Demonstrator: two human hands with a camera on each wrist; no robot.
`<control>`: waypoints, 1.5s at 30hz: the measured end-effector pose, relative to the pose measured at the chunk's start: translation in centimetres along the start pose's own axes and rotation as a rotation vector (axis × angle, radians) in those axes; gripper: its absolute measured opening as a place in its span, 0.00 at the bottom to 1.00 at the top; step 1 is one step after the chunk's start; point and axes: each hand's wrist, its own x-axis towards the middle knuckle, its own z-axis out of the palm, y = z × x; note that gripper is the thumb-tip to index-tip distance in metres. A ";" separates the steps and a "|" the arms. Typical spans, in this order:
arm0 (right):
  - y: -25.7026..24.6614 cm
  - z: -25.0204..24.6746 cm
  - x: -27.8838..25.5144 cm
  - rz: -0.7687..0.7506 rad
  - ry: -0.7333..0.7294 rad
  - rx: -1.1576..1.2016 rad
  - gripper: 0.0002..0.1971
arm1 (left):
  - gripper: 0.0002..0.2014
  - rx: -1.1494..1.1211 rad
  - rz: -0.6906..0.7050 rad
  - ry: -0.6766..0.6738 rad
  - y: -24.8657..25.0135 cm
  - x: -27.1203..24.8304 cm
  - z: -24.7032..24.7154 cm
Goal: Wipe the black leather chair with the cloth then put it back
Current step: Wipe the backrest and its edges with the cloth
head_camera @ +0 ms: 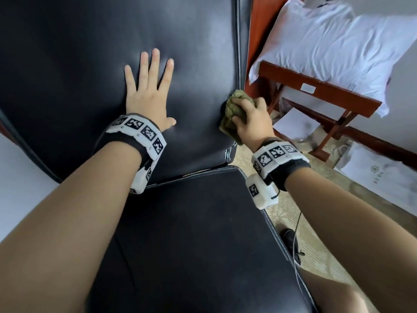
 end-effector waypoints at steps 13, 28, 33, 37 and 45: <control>-3.9 -2.9 6.4 -0.044 0.154 0.098 0.26 | 0.63 0.054 -0.019 -0.011 0.3 0.1 0.4; -2.4 -3.8 4.5 -0.126 0.196 0.100 0.24 | 0.62 0.065 -0.020 -0.007 0.2 0.1 0.3; -5.5 -4.1 7.6 -0.144 0.202 0.105 0.25 | 0.62 0.065 -0.021 -0.010 0.2 0.0 0.3; -5.3 -3.4 7.3 -0.067 0.141 0.068 0.25 | 0.63 0.077 -0.022 -0.007 0.3 0.0 0.3; -1.3 -1.3 2.3 -0.058 -0.002 -0.015 0.25 | 0.62 0.060 -0.018 -0.002 0.3 -0.1 0.1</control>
